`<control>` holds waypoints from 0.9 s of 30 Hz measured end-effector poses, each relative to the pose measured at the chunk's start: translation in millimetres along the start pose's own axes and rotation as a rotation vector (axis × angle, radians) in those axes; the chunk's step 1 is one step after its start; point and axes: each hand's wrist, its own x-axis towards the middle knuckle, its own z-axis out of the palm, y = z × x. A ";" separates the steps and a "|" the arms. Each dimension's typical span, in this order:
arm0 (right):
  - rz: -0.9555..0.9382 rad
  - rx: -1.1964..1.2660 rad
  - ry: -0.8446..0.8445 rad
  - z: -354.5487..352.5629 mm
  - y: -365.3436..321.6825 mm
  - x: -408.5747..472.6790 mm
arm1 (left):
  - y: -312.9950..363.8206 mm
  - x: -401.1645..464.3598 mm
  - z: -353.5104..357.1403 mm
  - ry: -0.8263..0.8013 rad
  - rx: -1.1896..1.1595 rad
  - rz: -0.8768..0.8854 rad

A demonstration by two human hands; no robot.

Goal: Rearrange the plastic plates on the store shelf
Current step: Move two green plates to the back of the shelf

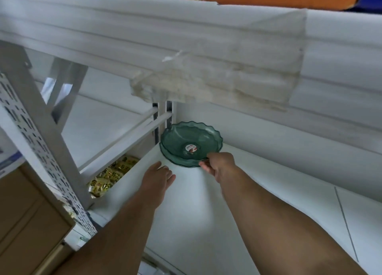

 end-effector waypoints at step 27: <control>-0.665 -1.603 0.014 -150.2 34.0 -87.0 | -32.5 -141.2 84.4 -0.199 2.022 0.590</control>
